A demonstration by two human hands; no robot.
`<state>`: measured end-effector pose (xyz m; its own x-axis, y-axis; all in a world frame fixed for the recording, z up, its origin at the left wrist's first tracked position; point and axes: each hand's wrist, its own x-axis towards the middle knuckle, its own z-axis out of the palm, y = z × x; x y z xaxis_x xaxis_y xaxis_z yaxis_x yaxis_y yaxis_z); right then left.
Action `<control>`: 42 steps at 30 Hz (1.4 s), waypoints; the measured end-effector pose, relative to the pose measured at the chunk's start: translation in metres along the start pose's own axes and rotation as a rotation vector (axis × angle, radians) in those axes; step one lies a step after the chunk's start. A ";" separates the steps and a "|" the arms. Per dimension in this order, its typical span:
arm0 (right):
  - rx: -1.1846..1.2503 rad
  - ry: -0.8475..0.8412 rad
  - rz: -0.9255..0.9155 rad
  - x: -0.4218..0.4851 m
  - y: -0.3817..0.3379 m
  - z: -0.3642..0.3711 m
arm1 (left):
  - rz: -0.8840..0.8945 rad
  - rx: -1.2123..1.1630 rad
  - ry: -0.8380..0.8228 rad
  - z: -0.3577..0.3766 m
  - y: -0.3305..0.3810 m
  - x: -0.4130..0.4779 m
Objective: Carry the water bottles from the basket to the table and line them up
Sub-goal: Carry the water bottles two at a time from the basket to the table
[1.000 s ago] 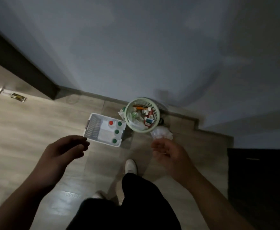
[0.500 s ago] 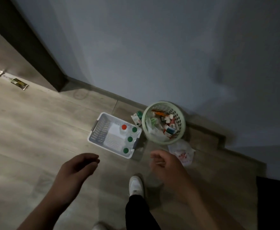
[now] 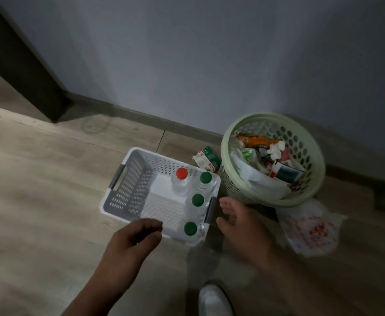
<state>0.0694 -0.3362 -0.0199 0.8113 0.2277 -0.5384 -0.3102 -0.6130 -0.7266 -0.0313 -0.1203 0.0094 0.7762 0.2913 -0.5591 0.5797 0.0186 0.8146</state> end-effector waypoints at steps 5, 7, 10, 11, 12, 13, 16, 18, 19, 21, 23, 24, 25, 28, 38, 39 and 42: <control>-0.050 0.024 -0.115 0.048 0.032 0.018 | 0.137 0.054 -0.021 0.014 -0.019 0.065; -0.051 0.049 -0.182 0.063 0.038 0.022 | 0.175 0.053 -0.027 0.021 -0.022 0.088; -0.022 0.092 -0.278 0.080 0.041 0.027 | 0.230 0.094 -0.006 0.030 -0.027 0.115; -0.006 0.109 -0.292 0.085 0.041 0.028 | 0.249 0.121 -0.005 0.032 -0.028 0.123; 0.000 0.123 -0.298 0.089 0.041 0.028 | 0.269 0.143 -0.004 0.034 -0.030 0.130; -0.010 0.129 -0.294 0.093 0.040 0.029 | 0.288 0.168 0.002 0.036 -0.032 0.138; -0.109 0.157 -0.329 0.105 0.035 0.030 | 0.305 0.236 0.014 0.043 -0.036 0.158; -0.177 0.197 -0.362 0.112 0.031 0.030 | 0.319 0.244 -0.001 0.046 -0.039 0.169; -0.206 0.218 -0.372 0.116 0.029 0.029 | 0.330 0.247 -0.014 0.047 -0.039 0.174; -0.276 0.224 -0.370 0.122 0.024 0.029 | 0.348 0.244 -0.031 0.049 -0.040 0.182; -0.312 0.209 -0.353 0.126 0.022 0.029 | 0.359 0.241 -0.027 0.050 -0.039 0.187; -0.320 0.213 -0.345 0.129 0.021 0.030 | 0.360 0.248 -0.022 0.050 -0.039 0.190; -0.321 0.224 -0.336 0.131 0.020 0.031 | 0.365 0.269 -0.014 0.051 -0.038 0.192; -0.321 0.244 -0.329 0.133 0.018 0.036 | 0.405 0.366 0.003 0.050 -0.037 0.195; -0.476 0.137 -0.408 0.138 -0.009 0.045 | 0.433 0.423 0.136 0.005 -0.048 0.178; -0.480 0.116 -0.417 0.138 -0.009 0.047 | 0.439 0.440 0.158 -0.002 -0.050 0.177; -0.485 0.056 -0.465 0.138 -0.014 0.050 | 0.460 0.507 0.237 -0.021 -0.055 0.174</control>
<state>0.1603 -0.2584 -0.1057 0.8350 0.5185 -0.1840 0.3244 -0.7340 -0.5966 0.0663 -0.0510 -0.1294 0.9282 0.3631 -0.0814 0.2950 -0.5847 0.7557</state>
